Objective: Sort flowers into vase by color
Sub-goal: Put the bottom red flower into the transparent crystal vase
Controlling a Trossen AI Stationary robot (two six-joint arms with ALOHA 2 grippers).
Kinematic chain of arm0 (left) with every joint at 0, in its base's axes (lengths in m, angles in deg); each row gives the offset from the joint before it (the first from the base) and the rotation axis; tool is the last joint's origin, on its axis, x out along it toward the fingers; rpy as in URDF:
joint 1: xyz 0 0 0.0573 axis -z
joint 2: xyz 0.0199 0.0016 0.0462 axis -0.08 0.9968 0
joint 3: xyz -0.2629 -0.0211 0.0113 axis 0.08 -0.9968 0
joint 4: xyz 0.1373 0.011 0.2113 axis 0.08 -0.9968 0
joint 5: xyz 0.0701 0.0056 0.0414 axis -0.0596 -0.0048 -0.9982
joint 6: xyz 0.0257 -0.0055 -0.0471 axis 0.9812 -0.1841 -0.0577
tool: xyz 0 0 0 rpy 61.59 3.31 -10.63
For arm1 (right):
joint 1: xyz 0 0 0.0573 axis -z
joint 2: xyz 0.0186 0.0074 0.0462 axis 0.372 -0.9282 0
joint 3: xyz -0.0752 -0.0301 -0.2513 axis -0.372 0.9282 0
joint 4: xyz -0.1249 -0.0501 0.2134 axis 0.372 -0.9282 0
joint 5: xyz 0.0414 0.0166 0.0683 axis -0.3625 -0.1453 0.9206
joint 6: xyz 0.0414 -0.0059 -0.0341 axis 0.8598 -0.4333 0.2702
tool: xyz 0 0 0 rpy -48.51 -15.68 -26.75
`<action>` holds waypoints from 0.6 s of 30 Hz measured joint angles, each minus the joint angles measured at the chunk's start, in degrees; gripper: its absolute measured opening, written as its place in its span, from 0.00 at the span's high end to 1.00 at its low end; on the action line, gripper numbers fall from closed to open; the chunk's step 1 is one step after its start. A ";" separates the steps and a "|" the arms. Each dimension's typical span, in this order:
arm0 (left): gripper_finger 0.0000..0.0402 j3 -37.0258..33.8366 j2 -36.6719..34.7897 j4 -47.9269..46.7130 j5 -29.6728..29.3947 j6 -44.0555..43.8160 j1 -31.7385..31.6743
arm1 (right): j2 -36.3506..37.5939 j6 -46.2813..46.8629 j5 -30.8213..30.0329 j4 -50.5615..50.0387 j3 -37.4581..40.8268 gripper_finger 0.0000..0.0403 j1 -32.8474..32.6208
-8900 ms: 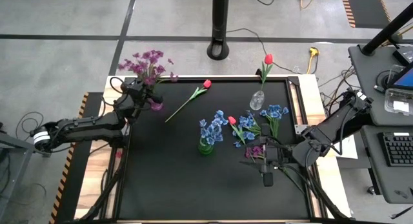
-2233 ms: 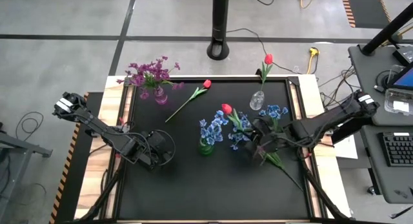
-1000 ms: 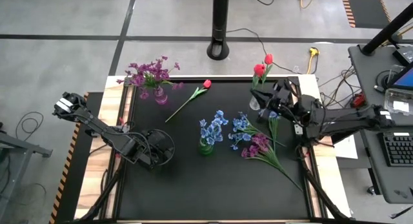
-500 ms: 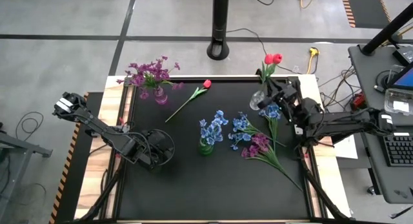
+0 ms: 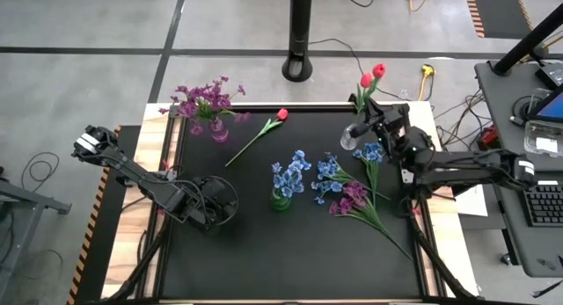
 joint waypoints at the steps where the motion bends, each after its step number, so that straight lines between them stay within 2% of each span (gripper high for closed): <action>1: 0.18 0.00 0.00 0.00 0.00 0.00 0.00 | -0.31 0.14 0.01 -0.02 0.00 0.97 0.50; 6: 0.18 0.00 0.00 -0.04 0.00 0.15 0.00 | -1.38 2.47 2.63 0.00 0.04 0.97 2.72; 18: 0.18 0.00 0.00 -0.02 0.00 0.24 0.00 | -1.84 3.18 2.59 -0.52 0.11 0.97 3.30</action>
